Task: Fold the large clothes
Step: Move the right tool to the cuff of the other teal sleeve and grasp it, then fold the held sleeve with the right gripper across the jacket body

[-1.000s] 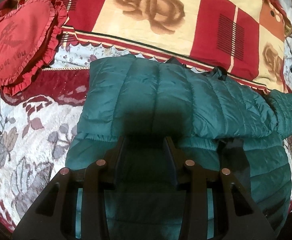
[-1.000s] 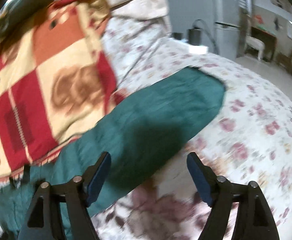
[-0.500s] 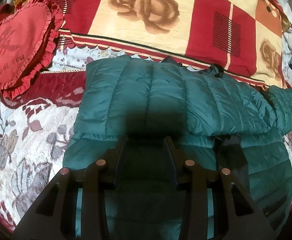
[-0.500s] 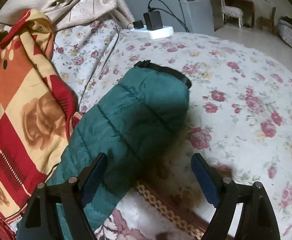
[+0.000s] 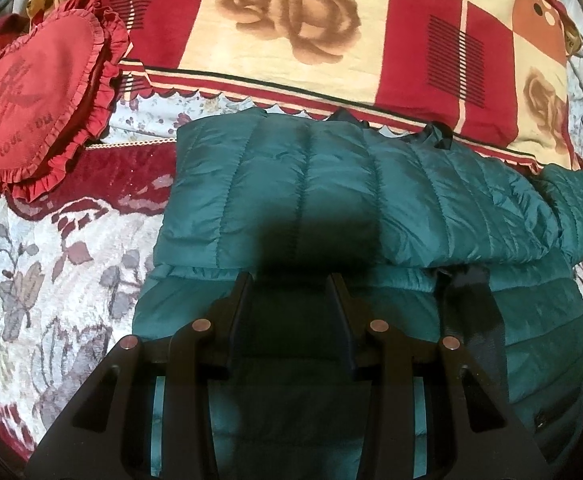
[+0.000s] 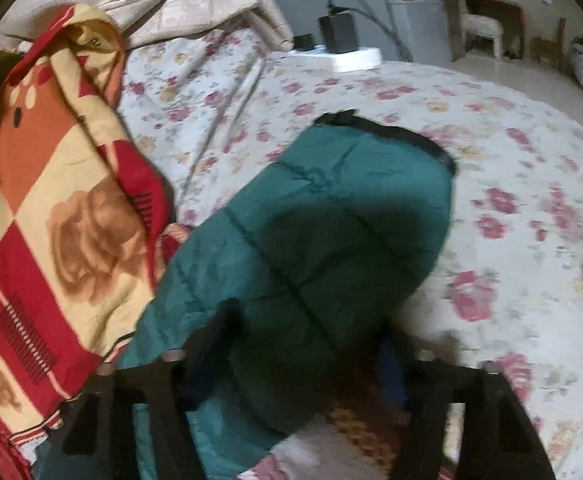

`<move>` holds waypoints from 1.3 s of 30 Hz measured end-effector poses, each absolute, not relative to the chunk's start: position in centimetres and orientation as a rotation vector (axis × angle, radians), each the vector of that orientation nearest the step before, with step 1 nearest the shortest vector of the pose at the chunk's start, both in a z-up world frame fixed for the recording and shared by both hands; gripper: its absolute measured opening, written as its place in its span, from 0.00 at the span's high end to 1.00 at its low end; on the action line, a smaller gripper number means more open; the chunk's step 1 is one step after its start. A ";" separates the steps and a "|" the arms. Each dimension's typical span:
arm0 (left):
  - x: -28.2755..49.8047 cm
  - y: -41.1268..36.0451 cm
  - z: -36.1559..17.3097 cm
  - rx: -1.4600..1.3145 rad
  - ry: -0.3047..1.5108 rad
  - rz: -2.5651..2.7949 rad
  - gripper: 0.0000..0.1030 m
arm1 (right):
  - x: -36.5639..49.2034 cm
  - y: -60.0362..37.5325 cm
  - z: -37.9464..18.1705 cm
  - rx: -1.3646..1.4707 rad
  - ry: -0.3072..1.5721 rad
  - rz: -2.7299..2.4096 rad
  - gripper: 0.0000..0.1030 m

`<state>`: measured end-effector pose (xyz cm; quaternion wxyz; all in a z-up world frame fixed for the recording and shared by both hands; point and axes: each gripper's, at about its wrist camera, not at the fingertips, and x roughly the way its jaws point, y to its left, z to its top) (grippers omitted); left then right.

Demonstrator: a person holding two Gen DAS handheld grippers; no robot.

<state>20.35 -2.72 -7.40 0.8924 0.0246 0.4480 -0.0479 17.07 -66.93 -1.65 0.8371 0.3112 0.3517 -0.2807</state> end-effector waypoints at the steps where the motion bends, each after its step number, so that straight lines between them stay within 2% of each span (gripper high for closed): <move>1: 20.3 -2.7 -7.4 0.052 0.929 -0.099 0.64 | 17.1 -66.8 -1.5 0.647 0.736 -0.589 0.56; 3: 20.3 -2.6 -7.4 0.053 0.928 -0.098 0.64 | 17.1 -65.9 -0.7 0.582 0.717 -0.585 0.75; 6: 20.3 -2.4 -7.3 0.045 0.926 -0.096 0.64 | 17.0 -64.1 1.5 0.496 0.678 -0.547 0.83; 15: 19.7 -1.6 -6.2 0.007 0.906 -0.099 0.64 | 17.0 -55.3 8.5 0.330 0.589 -0.352 0.86; 23: 19.0 0.3 -4.3 -0.025 0.866 -0.081 0.64 | 18.9 -44.7 11.4 0.233 0.596 -0.124 0.87; 28: 18.7 2.0 -3.6 -0.040 0.848 -0.058 0.64 | 20.7 -37.9 10.9 0.191 0.634 0.016 0.87; 29: 18.7 2.3 -3.6 -0.046 0.846 -0.053 0.64 | 20.9 -36.7 10.6 0.183 0.642 0.040 0.90; 33: 18.7 3.4 -4.0 -0.078 0.863 -0.036 0.64 | 22.7 -31.2 7.9 0.123 0.704 0.102 0.92; 39: 18.3 4.1 -4.2 -0.062 0.857 -0.034 0.64 | 24.8 -30.1 3.5 0.076 0.840 0.083 0.91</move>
